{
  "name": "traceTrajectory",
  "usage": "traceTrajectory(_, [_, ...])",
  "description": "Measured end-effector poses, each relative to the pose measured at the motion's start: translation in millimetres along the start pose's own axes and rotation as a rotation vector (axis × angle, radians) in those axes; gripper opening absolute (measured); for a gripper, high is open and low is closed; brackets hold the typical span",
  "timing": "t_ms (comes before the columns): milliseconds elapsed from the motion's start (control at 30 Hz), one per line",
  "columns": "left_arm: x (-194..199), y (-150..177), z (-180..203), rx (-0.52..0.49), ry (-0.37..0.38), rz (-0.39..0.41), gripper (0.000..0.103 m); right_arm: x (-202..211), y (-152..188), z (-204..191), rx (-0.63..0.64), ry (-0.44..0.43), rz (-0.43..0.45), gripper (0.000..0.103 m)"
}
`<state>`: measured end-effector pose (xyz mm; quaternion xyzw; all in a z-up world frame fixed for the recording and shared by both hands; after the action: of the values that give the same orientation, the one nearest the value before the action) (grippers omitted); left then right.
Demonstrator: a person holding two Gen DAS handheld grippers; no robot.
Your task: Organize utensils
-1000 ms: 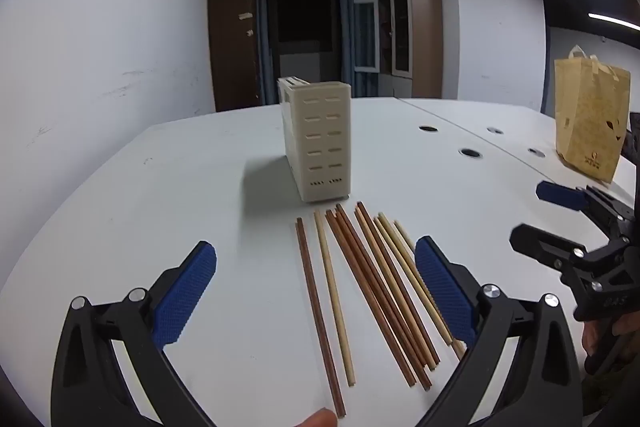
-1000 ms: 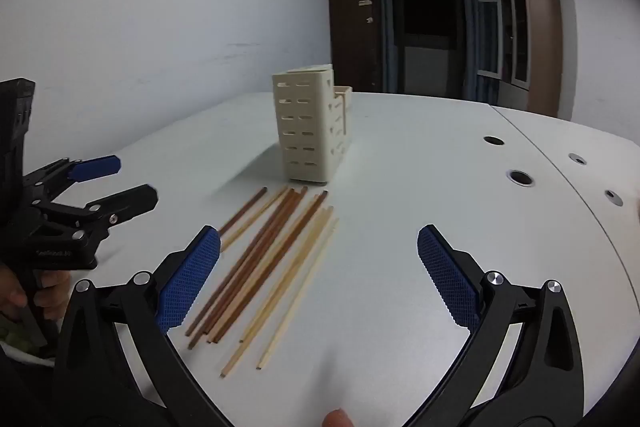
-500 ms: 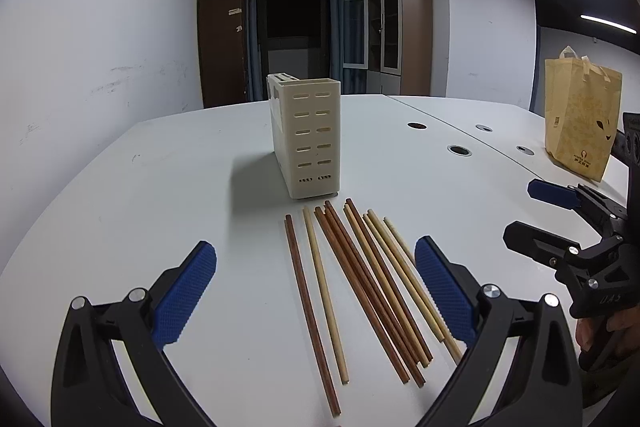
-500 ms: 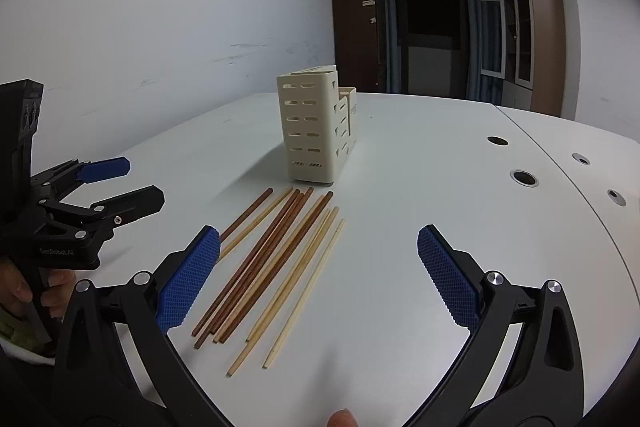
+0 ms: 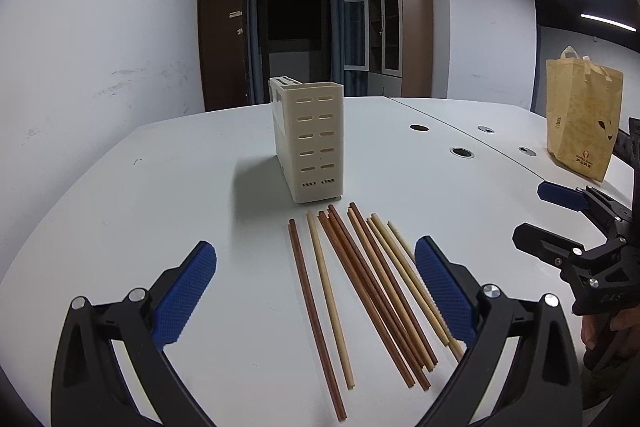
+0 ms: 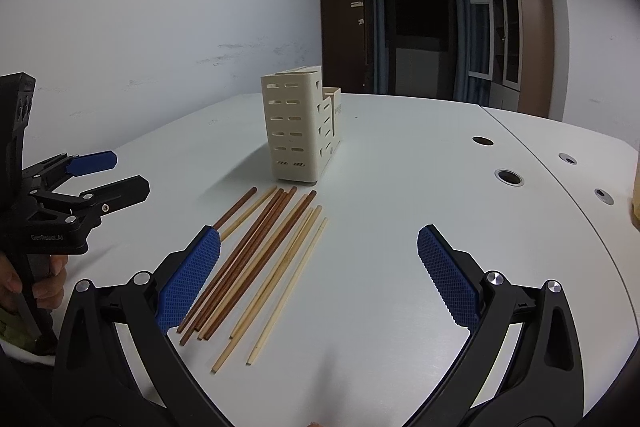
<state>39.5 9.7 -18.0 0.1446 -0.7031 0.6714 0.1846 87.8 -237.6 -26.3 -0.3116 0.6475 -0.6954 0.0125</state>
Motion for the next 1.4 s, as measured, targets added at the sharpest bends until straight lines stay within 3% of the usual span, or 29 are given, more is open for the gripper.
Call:
traceTrajectory(400, [-7.6,5.2,2.6,-0.001,-0.023,-0.048,0.098,-7.1,-0.5,5.4,-0.017,0.017,-0.01,0.095])
traceTrajectory(1400, [-9.2,2.3,-4.4,0.018,-0.049,-0.041,0.098,-20.3,-2.5,3.8,0.016,0.017,-0.053,0.095])
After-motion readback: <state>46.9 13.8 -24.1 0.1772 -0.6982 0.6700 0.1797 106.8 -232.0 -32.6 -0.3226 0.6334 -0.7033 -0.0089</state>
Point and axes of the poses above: each gripper's, at about its wrist camera, not at the fingertips, and x roughly against the way its jaws point, z to its right, y to its underside, the point moved 4 cm from there along -x, roughly the way its jaws point, and after that the axes turned 1 degree about z, right-handed, at the moved point
